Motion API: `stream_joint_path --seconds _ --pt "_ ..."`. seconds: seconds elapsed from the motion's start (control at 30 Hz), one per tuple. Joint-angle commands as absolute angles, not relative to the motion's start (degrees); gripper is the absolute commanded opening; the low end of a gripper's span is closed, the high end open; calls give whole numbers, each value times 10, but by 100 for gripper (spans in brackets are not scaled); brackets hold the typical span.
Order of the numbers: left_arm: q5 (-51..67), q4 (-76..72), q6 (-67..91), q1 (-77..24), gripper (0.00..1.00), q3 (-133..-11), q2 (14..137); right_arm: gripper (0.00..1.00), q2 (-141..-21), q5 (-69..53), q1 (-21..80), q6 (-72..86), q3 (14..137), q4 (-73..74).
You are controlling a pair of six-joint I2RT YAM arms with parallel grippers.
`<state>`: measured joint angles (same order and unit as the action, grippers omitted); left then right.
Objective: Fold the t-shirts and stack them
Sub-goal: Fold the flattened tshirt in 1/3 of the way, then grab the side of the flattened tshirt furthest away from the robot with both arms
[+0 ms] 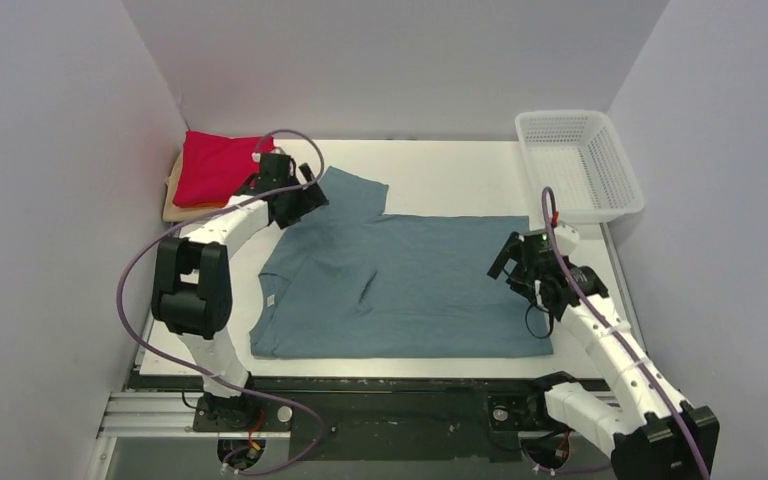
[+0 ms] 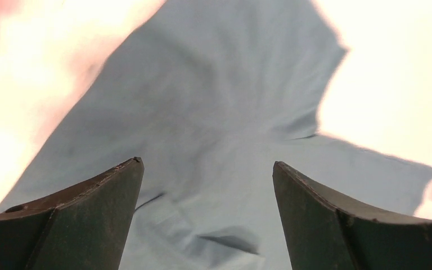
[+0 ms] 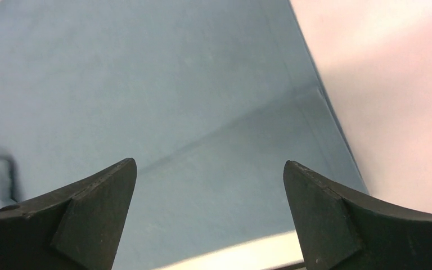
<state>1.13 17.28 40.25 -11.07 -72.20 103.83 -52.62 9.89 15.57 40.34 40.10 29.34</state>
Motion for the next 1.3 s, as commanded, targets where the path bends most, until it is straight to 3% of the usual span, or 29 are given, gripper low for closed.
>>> stream_joint_path --seconds 0.0,0.23,0.3,0.43,0.63,0.83,1.07,1.13,1.27 --pt "55 146 341 -113 96 -851 1040 100 -630 138 135 372 483 219" --pt "33 276 270 -115 96 -1141 1259 100 -802 147 114 376 613 169" --pt "19 328 240 -118 96 -1302 1341 100 -848 157 113 370 643 168" --pt "18 386 161 -127 96 -1506 1480 100 -887 169 109 357 680 168" --pt "-72 261 113 -147 96 -1419 1485 100 -914 159 100 349 690 170" --pt "-120 306 91 -169 95 -1484 1548 100 -912 149 97 349 674 170" --pt "-62 401 125 -152 95 -1480 1549 99 -886 145 94 344 653 171" --pt "-56 444 128 -150 93 -1488 1563 99 -879 143 93 343 645 170" --pt "-61 491 131 -156 81 -1507 1587 99 -873 132 93 344 635 166"
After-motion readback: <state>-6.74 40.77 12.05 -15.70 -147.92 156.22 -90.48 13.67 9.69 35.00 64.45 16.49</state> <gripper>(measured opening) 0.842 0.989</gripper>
